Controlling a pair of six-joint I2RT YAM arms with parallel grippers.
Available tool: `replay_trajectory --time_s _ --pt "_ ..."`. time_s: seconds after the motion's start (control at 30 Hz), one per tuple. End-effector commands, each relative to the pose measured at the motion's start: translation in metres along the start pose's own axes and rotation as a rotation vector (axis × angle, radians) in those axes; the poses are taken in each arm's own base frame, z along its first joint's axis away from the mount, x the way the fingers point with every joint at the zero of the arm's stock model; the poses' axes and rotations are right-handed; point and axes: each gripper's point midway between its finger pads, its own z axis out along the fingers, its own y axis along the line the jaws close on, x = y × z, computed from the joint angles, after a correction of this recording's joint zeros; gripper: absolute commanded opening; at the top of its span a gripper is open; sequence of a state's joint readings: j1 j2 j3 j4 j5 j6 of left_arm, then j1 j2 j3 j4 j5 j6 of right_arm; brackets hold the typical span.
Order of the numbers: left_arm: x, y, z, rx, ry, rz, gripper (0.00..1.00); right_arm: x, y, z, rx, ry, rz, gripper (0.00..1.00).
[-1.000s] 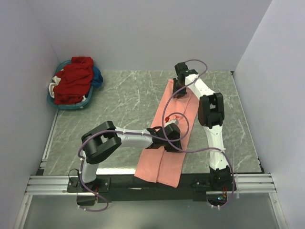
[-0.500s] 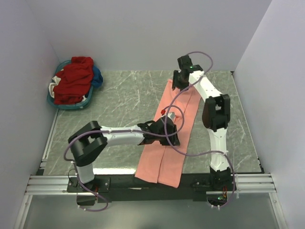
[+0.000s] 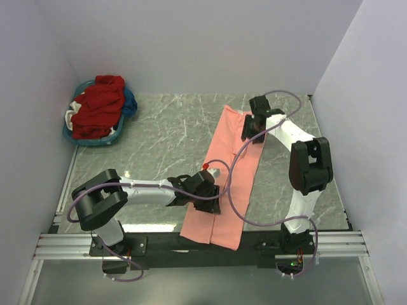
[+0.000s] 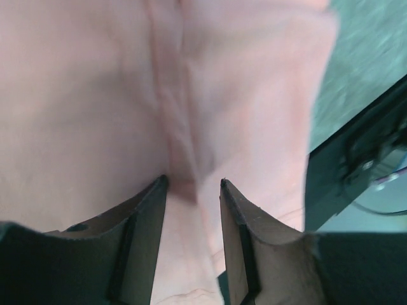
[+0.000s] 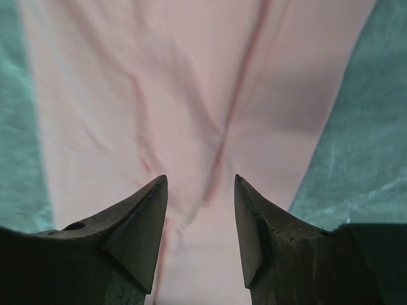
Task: Fold and stack the t-shirts
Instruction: Fold the tshirt
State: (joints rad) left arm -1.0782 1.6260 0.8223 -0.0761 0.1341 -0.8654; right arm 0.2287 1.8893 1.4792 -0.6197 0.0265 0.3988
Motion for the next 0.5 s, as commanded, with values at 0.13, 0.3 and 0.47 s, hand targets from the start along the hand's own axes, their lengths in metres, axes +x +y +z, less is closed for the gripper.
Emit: replay_trajectory --time_s 0.13,0.3,0.47 --pt "0.015 -0.014 -0.003 0.059 0.01 0.045 0.44 0.007 -0.004 0.023 0.019 -0.007 0.004 0.53" --pt "0.016 -0.01 0.006 0.031 0.001 0.01 0.43 0.006 -0.003 0.054 0.047 0.055 -0.016 0.52" --pt "0.015 -0.008 0.012 0.012 0.002 -0.017 0.42 -0.003 0.001 0.07 0.054 0.079 -0.035 0.49"
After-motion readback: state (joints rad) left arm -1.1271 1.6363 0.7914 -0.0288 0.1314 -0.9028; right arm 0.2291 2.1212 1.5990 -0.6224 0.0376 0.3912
